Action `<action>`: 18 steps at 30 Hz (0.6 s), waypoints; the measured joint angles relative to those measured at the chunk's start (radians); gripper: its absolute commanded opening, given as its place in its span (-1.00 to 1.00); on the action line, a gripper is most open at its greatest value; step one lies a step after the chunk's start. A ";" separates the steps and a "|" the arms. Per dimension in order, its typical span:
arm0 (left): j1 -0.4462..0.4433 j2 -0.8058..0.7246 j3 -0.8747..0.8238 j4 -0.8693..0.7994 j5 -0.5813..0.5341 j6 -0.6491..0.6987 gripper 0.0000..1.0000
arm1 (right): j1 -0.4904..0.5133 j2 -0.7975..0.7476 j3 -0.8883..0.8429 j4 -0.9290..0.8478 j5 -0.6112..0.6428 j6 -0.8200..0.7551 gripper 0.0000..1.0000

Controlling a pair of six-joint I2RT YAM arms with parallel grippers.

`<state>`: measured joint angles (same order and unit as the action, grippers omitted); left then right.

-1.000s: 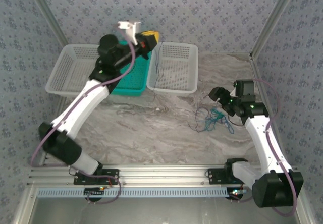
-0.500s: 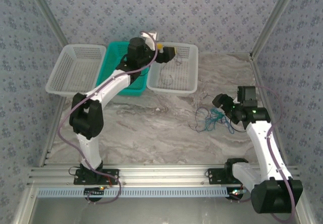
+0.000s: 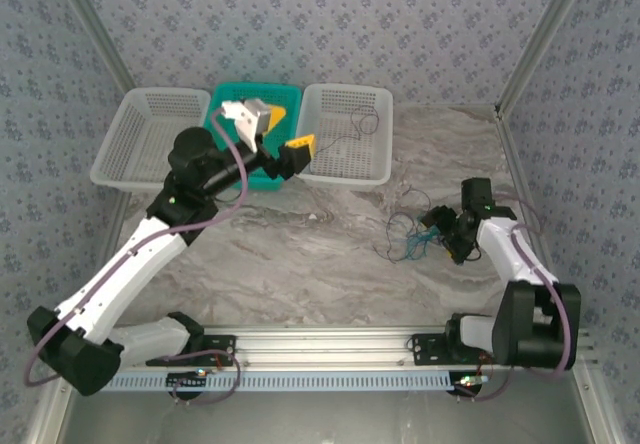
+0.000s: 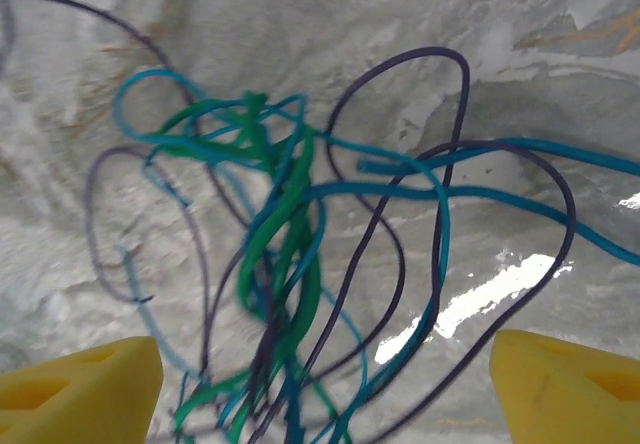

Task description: Untangle the cables

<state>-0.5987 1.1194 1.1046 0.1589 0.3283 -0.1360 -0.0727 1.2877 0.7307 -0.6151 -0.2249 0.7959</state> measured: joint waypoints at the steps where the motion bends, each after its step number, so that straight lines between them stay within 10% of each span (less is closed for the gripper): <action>1: -0.005 -0.006 -0.032 -0.003 0.000 0.005 0.86 | -0.002 0.029 -0.004 0.016 -0.002 0.003 0.46; 7: -0.026 -0.005 -0.181 -0.059 -0.003 0.012 0.86 | -0.006 0.131 -0.045 0.120 -0.033 -0.007 -0.90; 18: -0.030 -0.038 -0.196 -0.079 0.000 0.000 0.86 | 0.055 -0.293 0.019 0.108 0.011 -0.183 -1.00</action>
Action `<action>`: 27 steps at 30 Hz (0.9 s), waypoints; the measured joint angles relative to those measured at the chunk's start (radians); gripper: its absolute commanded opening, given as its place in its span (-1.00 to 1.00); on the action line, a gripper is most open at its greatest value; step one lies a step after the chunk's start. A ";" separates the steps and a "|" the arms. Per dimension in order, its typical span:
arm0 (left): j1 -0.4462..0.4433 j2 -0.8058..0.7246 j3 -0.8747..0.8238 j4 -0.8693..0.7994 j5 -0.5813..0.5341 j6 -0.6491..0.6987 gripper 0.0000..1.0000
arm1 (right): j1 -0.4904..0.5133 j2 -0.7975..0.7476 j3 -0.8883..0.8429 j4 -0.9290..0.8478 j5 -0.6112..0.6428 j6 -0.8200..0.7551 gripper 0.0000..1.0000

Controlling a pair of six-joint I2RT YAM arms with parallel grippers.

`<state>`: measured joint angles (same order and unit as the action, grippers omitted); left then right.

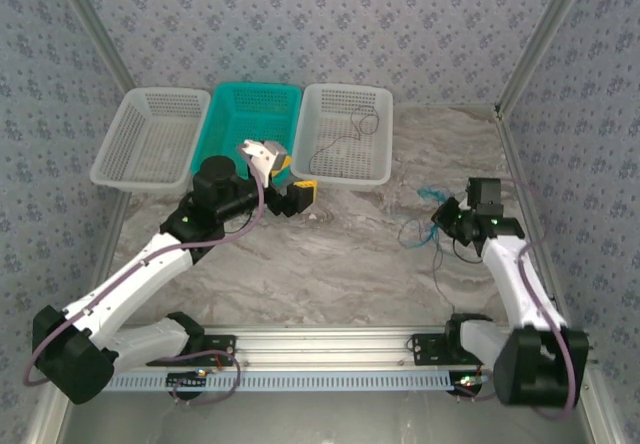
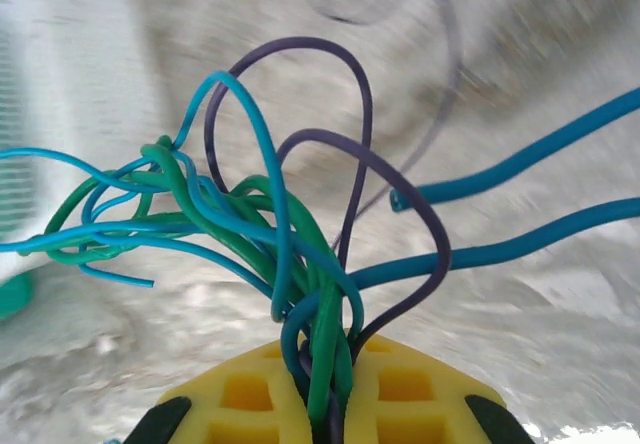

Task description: Untangle the cables

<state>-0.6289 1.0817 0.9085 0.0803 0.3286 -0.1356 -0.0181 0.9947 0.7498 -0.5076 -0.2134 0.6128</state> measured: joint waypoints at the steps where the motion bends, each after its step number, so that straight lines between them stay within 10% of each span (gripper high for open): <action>1: 0.000 0.000 0.003 -0.003 0.001 0.000 0.86 | 0.021 -0.032 0.027 -0.004 0.002 -0.026 -1.00; 16: -0.001 0.006 0.067 -0.072 0.122 0.103 0.87 | 0.583 0.160 0.511 -0.260 0.054 -0.481 -1.00; 27: -0.002 0.006 -0.058 0.044 0.287 0.134 0.90 | 0.668 0.232 0.653 -0.312 0.052 -0.567 -1.00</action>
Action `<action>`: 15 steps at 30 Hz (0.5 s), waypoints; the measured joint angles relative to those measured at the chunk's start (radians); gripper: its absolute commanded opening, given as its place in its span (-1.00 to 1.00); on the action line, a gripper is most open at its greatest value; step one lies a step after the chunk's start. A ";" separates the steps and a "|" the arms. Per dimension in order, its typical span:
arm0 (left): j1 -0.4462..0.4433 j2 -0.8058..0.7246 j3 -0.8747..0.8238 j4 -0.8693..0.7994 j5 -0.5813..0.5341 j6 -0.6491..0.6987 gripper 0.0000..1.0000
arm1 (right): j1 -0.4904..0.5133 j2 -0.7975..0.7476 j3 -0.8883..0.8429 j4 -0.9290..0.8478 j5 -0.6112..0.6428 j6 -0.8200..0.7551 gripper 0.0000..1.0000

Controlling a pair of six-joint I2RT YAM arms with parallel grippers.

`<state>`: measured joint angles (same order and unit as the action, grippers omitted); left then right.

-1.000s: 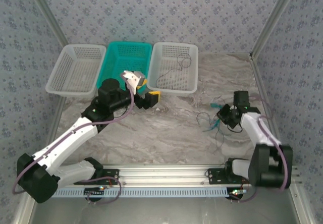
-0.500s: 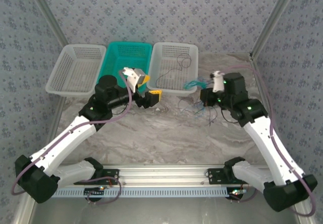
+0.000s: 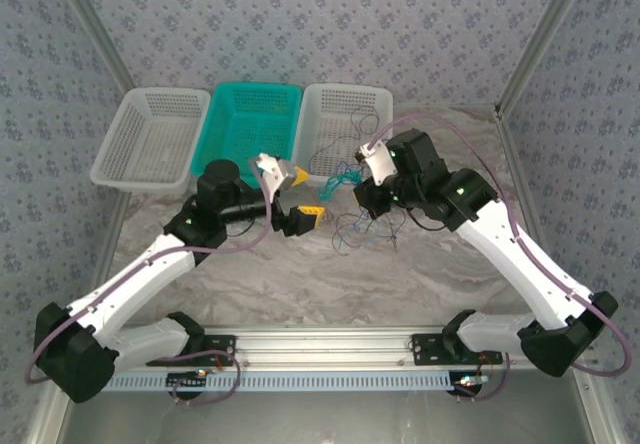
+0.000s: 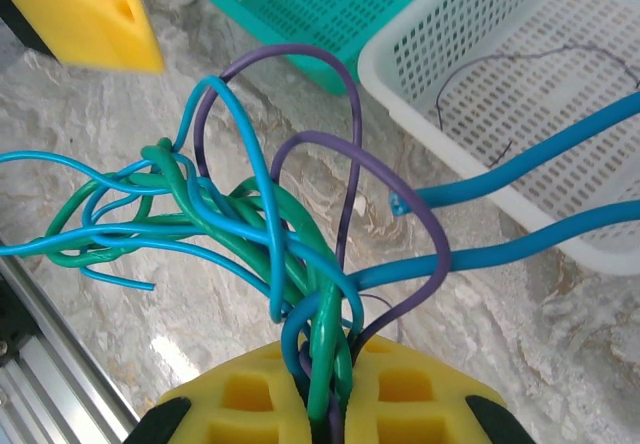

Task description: Untangle the cables

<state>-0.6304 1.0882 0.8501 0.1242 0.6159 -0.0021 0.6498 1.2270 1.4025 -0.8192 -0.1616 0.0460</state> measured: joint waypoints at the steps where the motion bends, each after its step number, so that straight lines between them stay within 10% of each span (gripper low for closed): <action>1: 0.000 0.000 -0.011 0.015 0.002 -0.003 0.90 | -0.007 -0.004 0.001 0.005 -0.007 0.005 -1.00; 15: 0.000 0.026 -0.094 0.278 0.017 -0.128 0.90 | -0.133 -0.105 0.037 0.152 -0.225 0.166 -1.00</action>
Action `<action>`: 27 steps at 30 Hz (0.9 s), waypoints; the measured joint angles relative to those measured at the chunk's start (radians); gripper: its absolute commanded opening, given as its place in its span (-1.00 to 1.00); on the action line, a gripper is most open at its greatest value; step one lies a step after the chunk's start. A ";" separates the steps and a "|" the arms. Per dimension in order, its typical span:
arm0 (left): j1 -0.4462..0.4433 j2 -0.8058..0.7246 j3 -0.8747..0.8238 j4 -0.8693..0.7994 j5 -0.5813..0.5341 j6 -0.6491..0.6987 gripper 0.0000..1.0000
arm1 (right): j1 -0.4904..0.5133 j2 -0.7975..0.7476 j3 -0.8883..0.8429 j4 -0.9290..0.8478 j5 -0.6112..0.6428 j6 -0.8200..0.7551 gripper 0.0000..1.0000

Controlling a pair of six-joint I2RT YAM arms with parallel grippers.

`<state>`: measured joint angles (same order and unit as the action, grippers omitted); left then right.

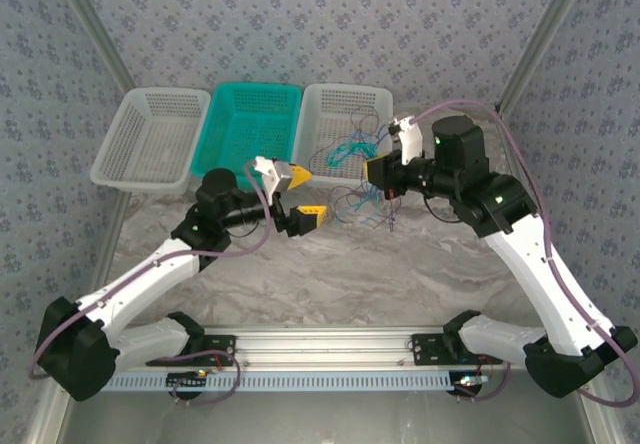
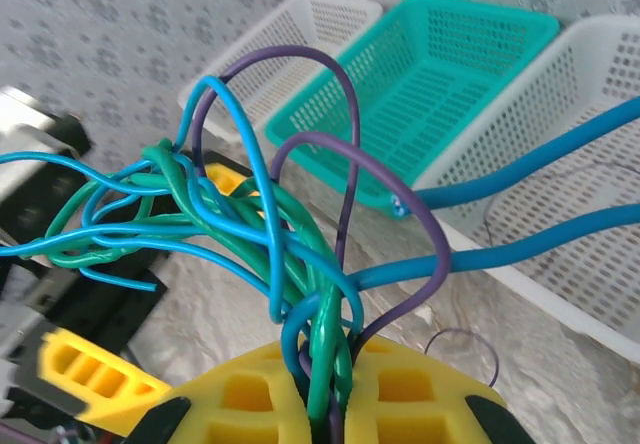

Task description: Untangle the cables

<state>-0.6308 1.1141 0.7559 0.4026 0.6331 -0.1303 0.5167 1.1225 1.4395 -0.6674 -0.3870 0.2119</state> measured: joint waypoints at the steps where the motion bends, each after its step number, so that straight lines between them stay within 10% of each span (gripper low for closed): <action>1: -0.001 0.015 0.000 0.026 0.003 -0.017 0.90 | -0.004 -0.001 0.004 0.011 -0.011 0.013 -1.00; 7: -0.006 0.134 0.016 0.126 0.016 -0.160 0.52 | -0.011 -0.004 0.007 0.066 -0.066 0.072 -1.00; 13: -0.007 0.268 0.082 0.216 0.062 -0.305 -0.94 | -0.015 -0.010 0.007 0.101 -0.075 0.107 -1.00; 27: -0.006 0.170 0.082 0.187 -0.018 -0.312 -1.00 | -0.173 -0.117 -0.107 0.102 0.116 0.192 -0.80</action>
<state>-0.6373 1.2839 0.8379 0.5896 0.6155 -0.4423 0.3435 1.0054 1.3323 -0.5652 -0.2710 0.4038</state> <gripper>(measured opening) 0.057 0.102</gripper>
